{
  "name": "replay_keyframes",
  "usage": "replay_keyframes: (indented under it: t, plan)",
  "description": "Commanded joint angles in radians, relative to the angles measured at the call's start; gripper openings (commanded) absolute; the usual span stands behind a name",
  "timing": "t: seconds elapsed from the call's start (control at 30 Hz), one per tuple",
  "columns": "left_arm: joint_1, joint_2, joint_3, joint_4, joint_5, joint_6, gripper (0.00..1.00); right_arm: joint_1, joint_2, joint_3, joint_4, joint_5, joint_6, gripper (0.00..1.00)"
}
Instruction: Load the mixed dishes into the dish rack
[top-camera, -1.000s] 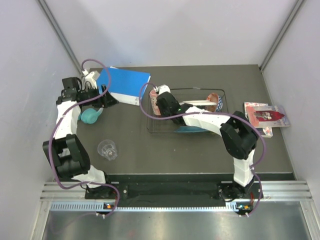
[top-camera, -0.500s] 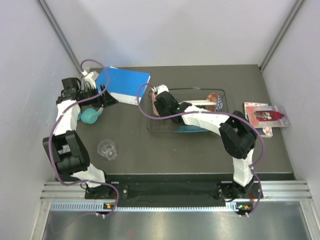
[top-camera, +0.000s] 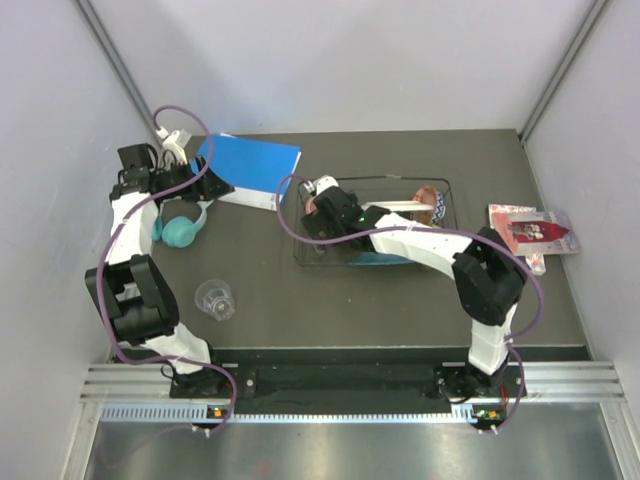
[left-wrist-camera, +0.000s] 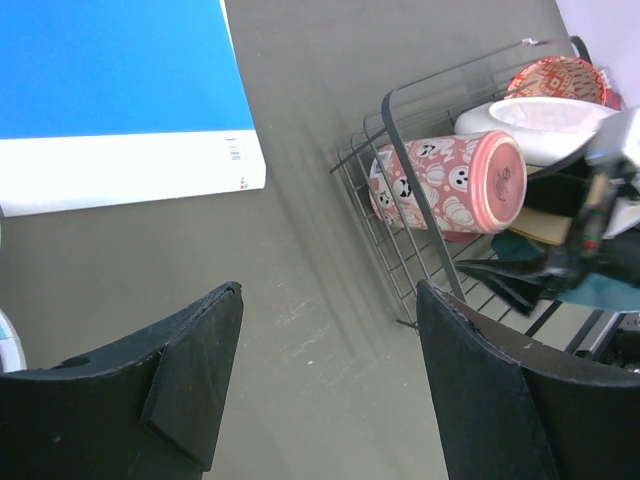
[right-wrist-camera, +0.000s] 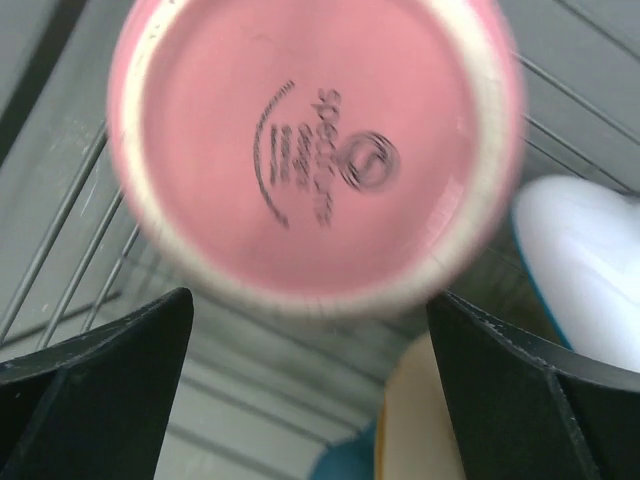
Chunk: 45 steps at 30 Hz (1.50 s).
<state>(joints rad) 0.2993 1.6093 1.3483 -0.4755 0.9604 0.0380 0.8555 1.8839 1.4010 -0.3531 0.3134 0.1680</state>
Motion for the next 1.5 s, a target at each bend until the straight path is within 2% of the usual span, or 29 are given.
replay_keyframes:
  t: [0.0,0.07,0.17,0.23,0.3,0.33,0.4,0.43,0.53,0.83,0.93,1.1,1.47]
  plan:
    - [0.009,0.001,0.112,-0.182,-0.008,0.232,0.75,0.023,-0.155,0.085,-0.078,0.010,0.002,1.00]
    - [0.015,0.014,0.143,-0.355,-0.021,0.340,0.74,0.030,-0.187,0.127,-0.118,0.012,0.008,1.00]
    - [0.043,0.018,0.169,-0.460,-0.061,0.483,0.74,0.048,-0.201,0.222,-0.170,0.021,0.010,1.00]
    - [0.072,0.006,0.164,-0.547,-0.090,0.589,0.55,0.063,-0.216,0.275,-0.187,0.021,0.011,1.00]
    - [0.090,-0.021,0.155,-0.657,-0.121,0.714,0.30,0.076,-0.233,0.312,-0.201,0.038,0.001,1.00]
    - [0.110,-0.035,0.144,-0.688,-0.139,0.752,0.28,0.079,-0.256,0.316,-0.201,0.053,-0.004,1.00]
    - [0.129,-0.093,0.086,-0.750,-0.193,0.857,0.33,0.079,-0.282,0.311,-0.185,0.053,-0.016,1.00]
    - [0.138,-0.116,0.056,-0.779,-0.215,0.881,0.50,0.080,-0.301,0.305,-0.176,0.064,-0.019,1.00]
    - [0.139,-0.224,-0.082,-0.766,-0.299,0.938,0.59,0.077,-0.324,0.273,-0.159,0.090,-0.035,1.00]
    - [0.149,-0.272,-0.173,-0.839,-0.328,1.019,0.62,0.068,-0.396,0.128,-0.098,0.121,-0.007,1.00]
    - [0.147,-0.272,-0.242,-0.783,-0.374,1.011,0.66,0.057,-0.430,0.087,-0.078,0.127,0.004,1.00]
    - [0.144,-0.279,-0.359,-0.663,-0.374,1.017,0.73,0.034,-0.480,0.027,-0.067,0.136,0.030,1.00]
    - [0.127,-0.206,-0.512,-0.397,-0.483,1.028,0.73,0.016,-0.562,-0.072,-0.057,0.159,0.077,1.00]
